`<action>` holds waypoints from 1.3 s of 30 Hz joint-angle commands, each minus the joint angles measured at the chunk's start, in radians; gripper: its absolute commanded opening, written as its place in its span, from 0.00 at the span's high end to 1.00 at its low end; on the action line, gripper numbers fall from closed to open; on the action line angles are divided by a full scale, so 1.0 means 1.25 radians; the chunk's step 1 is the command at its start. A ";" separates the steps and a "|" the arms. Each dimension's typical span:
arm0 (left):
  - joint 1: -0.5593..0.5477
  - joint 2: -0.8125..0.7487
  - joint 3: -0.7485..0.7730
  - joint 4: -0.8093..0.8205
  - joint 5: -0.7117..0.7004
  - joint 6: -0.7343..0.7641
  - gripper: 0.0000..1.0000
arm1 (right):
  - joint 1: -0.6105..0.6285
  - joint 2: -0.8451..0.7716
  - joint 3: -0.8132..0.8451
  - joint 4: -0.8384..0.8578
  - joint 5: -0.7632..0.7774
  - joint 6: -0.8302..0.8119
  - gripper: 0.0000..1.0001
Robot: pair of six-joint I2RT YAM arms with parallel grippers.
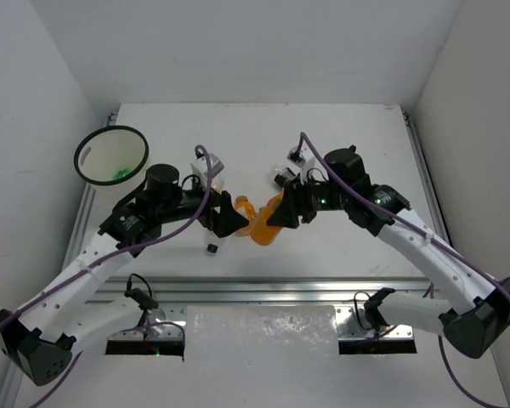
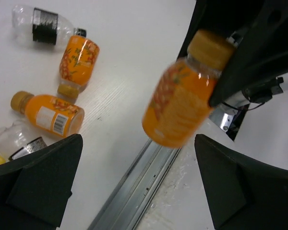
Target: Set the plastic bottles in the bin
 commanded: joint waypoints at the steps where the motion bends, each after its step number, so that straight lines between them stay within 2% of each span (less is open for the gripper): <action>1: -0.018 -0.001 0.015 0.058 0.124 0.076 0.00 | 0.008 -0.018 -0.017 -0.024 -0.251 0.001 0.79; 5: -0.040 0.054 0.019 0.049 0.193 0.066 0.00 | 0.008 -0.035 -0.011 0.006 -0.282 0.008 0.79; 8: -0.041 0.081 0.015 0.059 0.325 0.059 0.00 | 0.008 -0.039 -0.014 0.038 -0.282 0.025 0.79; 11: -0.049 0.097 0.001 0.081 0.407 0.030 0.00 | 0.008 -0.027 -0.001 0.058 -0.269 0.036 0.79; 12: -0.051 0.095 -0.013 0.120 0.444 0.013 0.00 | 0.008 -0.026 0.001 0.068 -0.267 0.047 0.79; 17: -0.057 0.090 -0.026 0.222 0.496 -0.073 0.02 | 0.008 -0.018 0.013 0.136 -0.260 0.068 0.79; 20: -0.057 0.098 -0.019 0.215 0.480 -0.075 0.21 | 0.008 -0.018 0.027 0.173 -0.255 0.090 0.79; 21: -0.059 0.107 -0.008 0.206 0.473 -0.070 0.45 | 0.008 -0.021 0.028 0.186 -0.250 0.098 0.79; 22: -0.057 0.112 -0.002 0.199 0.469 -0.066 0.56 | 0.008 -0.020 0.028 0.207 -0.245 0.104 0.77; 23: -0.060 0.120 0.018 0.190 0.450 -0.066 0.75 | 0.008 -0.016 0.030 0.236 -0.248 0.116 0.77; 24: -0.060 0.120 0.018 0.190 0.439 -0.066 0.75 | 0.008 -0.012 0.031 0.253 -0.249 0.126 0.76; 26: -0.061 0.128 0.044 0.187 0.406 -0.065 0.96 | 0.008 -0.005 0.031 0.280 -0.256 0.145 0.76; 27: -0.061 0.130 0.053 0.187 0.368 -0.065 1.00 | 0.008 -0.004 0.029 0.293 -0.258 0.156 0.74; 30: -0.060 0.117 0.098 0.167 0.228 -0.067 1.00 | 0.008 -0.010 0.016 0.310 -0.243 0.150 0.65; 31: -0.059 0.107 0.103 0.166 0.186 -0.077 1.00 | 0.008 -0.022 0.011 0.305 -0.233 0.146 0.53; 32: -0.060 0.091 0.120 0.156 0.083 -0.082 1.00 | 0.006 -0.030 0.002 0.292 -0.211 0.136 0.02; 34: -0.060 0.081 0.173 0.068 -0.093 -0.104 1.00 | -0.002 -0.056 0.016 0.200 -0.077 0.119 0.01; 35: -0.059 0.081 0.193 0.034 -0.291 -0.116 1.00 | -0.024 -0.065 0.021 0.167 -0.022 0.108 0.01; 36: -0.051 0.082 0.213 -0.048 -0.415 -0.164 1.00 | -0.039 -0.075 0.026 0.108 0.074 0.103 0.01; 38: -0.021 0.092 0.264 -0.111 -0.608 -0.205 1.00 | -0.085 -0.097 0.045 0.047 0.170 0.104 0.01; 39: 0.000 0.091 0.276 -0.131 -0.651 -0.229 1.00 | -0.100 -0.100 0.053 -0.007 0.233 0.106 0.01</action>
